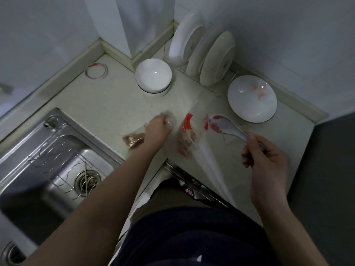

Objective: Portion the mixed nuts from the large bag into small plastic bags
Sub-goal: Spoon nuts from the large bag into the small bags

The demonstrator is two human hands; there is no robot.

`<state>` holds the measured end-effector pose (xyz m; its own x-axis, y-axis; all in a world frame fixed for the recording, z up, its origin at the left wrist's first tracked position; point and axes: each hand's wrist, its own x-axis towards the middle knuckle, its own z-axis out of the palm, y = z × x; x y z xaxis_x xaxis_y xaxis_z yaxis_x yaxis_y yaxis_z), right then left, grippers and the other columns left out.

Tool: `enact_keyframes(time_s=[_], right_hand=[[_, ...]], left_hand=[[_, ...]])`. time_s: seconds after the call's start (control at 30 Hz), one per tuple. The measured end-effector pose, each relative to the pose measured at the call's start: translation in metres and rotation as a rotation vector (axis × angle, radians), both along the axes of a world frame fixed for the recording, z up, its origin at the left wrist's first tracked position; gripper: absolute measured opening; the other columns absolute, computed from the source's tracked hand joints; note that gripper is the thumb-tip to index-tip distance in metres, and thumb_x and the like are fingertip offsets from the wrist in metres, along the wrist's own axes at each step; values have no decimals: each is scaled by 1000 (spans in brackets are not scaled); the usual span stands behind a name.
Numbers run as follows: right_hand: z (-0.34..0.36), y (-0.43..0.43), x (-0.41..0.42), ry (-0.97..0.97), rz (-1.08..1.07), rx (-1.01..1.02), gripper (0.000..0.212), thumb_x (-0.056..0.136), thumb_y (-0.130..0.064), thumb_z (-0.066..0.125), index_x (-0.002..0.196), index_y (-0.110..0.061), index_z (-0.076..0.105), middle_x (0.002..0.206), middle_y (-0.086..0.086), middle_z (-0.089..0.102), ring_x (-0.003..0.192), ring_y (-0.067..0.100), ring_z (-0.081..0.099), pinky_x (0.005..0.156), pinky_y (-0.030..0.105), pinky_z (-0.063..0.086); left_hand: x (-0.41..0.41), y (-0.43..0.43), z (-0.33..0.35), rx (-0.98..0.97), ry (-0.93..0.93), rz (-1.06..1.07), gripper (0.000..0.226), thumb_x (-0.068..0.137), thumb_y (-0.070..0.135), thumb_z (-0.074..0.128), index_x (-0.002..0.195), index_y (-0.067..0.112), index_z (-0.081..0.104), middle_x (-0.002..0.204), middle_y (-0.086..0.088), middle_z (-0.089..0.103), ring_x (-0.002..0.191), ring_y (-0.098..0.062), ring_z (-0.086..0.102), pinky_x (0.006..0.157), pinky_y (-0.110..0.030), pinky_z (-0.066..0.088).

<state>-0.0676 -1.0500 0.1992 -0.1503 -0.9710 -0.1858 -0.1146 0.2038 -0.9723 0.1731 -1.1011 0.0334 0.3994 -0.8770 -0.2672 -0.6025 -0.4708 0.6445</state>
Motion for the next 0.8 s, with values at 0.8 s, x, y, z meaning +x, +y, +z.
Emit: enact_keyframes(time_s=[0.8], right_hand=[[-25,9,-43,-175,-491,117,28,90,-23,63,62,-20,67,50,-8,56,47,4,50,47,18,44]], left_hand=[[-58,116,43,-174,146,-477,6,91,18,66,93,13,70,85,9,60,74,1,54,71,-16,43]])
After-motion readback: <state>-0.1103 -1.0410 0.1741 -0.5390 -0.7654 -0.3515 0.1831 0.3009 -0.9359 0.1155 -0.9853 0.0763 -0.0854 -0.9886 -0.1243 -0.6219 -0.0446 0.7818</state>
